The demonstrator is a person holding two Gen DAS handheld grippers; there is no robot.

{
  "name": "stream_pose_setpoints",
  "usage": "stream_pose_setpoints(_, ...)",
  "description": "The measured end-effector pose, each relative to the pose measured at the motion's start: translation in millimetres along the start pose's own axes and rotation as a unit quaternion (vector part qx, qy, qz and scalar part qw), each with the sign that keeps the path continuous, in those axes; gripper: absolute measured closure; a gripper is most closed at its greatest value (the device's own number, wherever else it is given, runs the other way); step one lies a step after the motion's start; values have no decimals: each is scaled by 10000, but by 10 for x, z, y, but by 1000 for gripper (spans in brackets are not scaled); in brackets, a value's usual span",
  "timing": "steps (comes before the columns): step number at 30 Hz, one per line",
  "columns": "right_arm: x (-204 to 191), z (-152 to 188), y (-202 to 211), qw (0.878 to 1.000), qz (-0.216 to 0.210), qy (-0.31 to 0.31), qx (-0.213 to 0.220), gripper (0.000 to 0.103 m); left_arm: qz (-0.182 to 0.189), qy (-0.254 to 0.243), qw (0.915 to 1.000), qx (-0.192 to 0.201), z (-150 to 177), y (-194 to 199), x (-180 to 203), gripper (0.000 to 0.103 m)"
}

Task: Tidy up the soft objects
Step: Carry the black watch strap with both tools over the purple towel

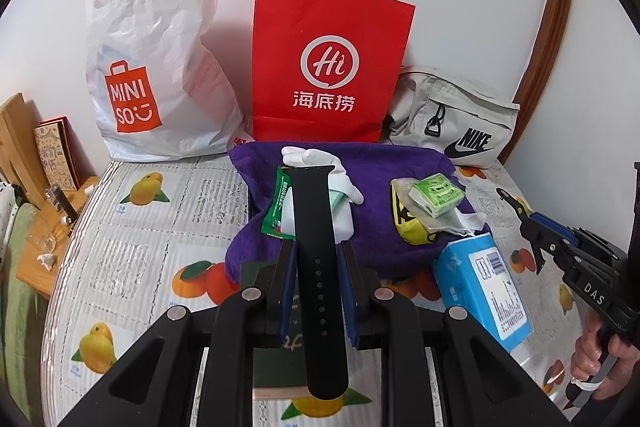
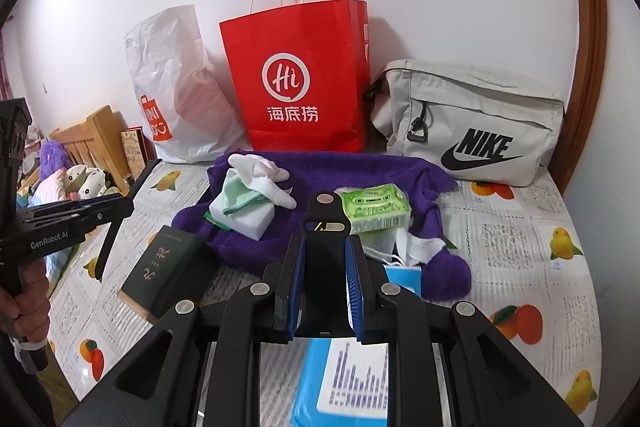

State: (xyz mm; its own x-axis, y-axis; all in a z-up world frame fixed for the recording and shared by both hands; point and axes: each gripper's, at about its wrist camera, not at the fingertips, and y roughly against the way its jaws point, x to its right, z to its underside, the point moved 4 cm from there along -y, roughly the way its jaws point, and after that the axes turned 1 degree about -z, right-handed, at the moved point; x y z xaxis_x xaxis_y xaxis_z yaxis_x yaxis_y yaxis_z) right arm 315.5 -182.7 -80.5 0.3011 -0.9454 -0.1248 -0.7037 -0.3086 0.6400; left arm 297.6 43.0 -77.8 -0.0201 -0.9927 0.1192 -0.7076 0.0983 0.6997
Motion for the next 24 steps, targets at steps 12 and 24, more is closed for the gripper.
stream_pose_setpoints(12,132,-165,-398,9999,-48,-98,-90,83,-43,83,9999,-96,-219,-382,-97,83)
stream_pose_setpoints(24,189,-388,-777,9998,-102,15,-152,83,-40,130,9998,-146,-454,-715,-158,83)
